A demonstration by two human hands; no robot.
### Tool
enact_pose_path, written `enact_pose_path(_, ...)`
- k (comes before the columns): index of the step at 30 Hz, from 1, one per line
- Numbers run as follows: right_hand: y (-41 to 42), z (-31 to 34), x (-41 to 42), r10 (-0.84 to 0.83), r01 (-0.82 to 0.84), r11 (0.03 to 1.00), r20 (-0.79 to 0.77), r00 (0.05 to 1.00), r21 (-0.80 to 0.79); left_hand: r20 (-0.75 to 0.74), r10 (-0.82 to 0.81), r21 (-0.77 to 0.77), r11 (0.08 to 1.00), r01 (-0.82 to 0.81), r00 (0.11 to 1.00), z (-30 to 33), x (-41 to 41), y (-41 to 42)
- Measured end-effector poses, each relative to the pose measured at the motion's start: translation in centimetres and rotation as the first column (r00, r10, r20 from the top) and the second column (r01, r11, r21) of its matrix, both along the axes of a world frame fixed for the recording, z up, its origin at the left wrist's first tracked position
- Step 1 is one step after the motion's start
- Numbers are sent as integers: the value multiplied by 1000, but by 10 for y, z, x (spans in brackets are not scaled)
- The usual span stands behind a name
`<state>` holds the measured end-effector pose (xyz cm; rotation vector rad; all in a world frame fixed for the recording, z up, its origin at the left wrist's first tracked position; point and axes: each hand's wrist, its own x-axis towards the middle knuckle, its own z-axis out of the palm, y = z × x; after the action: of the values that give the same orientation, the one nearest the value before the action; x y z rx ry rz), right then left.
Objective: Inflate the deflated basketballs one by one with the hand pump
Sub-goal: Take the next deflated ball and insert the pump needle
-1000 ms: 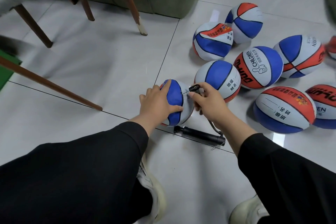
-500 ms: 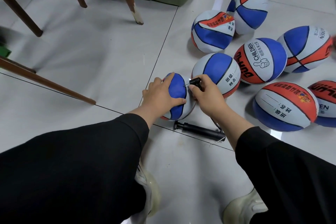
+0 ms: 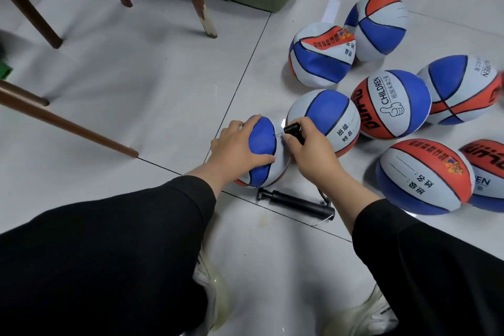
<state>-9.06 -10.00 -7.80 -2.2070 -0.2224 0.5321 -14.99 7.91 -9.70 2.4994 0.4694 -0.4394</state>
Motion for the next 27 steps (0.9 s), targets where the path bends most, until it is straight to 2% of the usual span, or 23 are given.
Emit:
enact_pose_path(4, 8, 8, 4, 58, -53, 996, 63, 996, -77, -12, -5, -29, 1000, 5, 1000, -1, 4, 5)
enact_pose_path(12, 5, 13, 12, 169, -166, 982, 21, 985, -93, -19, -16, -25, 1000, 15, 1000, 1, 8, 5)
enact_pose_path(17, 5, 10, 12, 218, -210, 972, 62, 974, -106, -19, -25, -29, 999, 25, 1000, -1, 11, 5)
enact_pose_path(23, 14, 8, 18, 332, -307, 916, 56, 942, -259, -9, -20, -89, 996, 19, 1000, -4, 12, 9)
enact_pose_path(27, 24, -2, 13, 349, -316, 906, 74, 934, -282, 2, -20, -105, 994, 20, 1000, -6, 9, 10)
